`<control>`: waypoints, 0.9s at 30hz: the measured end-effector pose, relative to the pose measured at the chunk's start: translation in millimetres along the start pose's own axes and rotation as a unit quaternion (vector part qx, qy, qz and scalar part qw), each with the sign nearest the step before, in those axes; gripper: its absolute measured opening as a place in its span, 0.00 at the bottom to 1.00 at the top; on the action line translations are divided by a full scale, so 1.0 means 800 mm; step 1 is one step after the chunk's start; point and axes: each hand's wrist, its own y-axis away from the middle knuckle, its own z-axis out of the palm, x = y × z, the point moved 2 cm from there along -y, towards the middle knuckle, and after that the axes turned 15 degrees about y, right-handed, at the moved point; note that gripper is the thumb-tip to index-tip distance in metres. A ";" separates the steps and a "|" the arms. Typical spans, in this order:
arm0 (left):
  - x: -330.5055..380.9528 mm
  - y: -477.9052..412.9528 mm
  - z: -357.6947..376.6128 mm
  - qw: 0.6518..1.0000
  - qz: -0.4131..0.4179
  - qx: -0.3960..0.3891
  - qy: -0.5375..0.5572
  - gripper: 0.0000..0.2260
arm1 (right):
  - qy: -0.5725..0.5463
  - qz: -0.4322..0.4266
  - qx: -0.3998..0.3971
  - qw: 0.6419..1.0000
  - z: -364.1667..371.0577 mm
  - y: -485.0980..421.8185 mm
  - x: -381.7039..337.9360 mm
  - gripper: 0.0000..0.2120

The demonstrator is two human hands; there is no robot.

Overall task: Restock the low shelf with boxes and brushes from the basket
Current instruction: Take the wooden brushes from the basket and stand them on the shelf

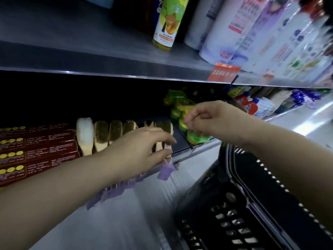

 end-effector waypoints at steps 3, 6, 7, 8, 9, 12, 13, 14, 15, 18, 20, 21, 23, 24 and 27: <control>0.038 -0.023 0.012 0.998 0.056 -0.021 0.034 0.13 | -0.152 0.036 0.058 0.986 -0.013 0.060 0.059 0.08; 0.074 -0.056 0.039 0.992 0.094 -0.066 0.047 0.14 | -0.245 0.102 0.095 0.960 0.008 0.094 0.127 0.10; 0.084 -0.069 0.050 0.990 0.110 -0.082 0.043 0.14 | -0.265 0.125 0.097 0.951 0.021 0.099 0.148 0.10; 0.093 -0.083 0.063 0.987 0.123 -0.099 0.035 0.14 | -0.273 0.145 0.092 0.947 0.036 0.102 0.169 0.11; 0.101 -0.097 0.075 0.984 0.129 -0.119 0.022 0.13 | -0.269 0.160 0.081 0.946 0.052 0.102 0.189 0.11; 0.114 -0.133 0.113 0.971 0.118 -0.204 -0.031 0.10 | -0.216 0.207 0.030 0.954 0.106 0.093 0.254 0.11; 0.115 -0.143 0.124 0.964 0.108 -0.234 -0.058 0.11 | -0.198 0.221 0.008 0.955 0.123 0.088 0.275 0.11; 0.116 -0.151 0.136 0.956 0.095 -0.263 -0.084 0.11 | -0.179 0.233 -0.010 0.956 0.141 0.084 0.295 0.12; 0.117 -0.158 0.147 0.948 0.084 -0.288 -0.106 0.12 | -0.152 0.231 -0.025 0.961 0.155 0.081 0.310 0.13; 0.115 -0.170 0.178 0.929 0.057 -0.337 -0.140 0.11 | -0.036 0.202 -0.057 0.977 0.201 0.077 0.354 0.08; 0.111 -0.174 0.193 0.919 0.045 -0.357 -0.161 0.11 | 0.020 0.284 -0.080 0.955 0.236 0.081 0.388 0.21; 0.108 -0.175 0.199 0.914 0.042 -0.362 -0.179 0.11 | -0.008 0.352 -0.091 0.931 0.252 0.087 0.398 0.26; 0.101 -0.174 0.208 0.901 0.037 -0.367 -0.228 0.11 | -0.102 0.430 -0.083 0.893 0.281 0.094 0.414 0.34; 0.099 -0.173 0.212 0.888 0.041 -0.375 -0.265 0.10 | -0.144 0.443 -0.078 0.881 0.291 0.097 0.415 0.39; 0.096 -0.162 0.230 0.806 0.030 -0.457 -0.374 0.09 | -0.190 0.470 -0.057 0.860 0.308 0.102 0.416 0.43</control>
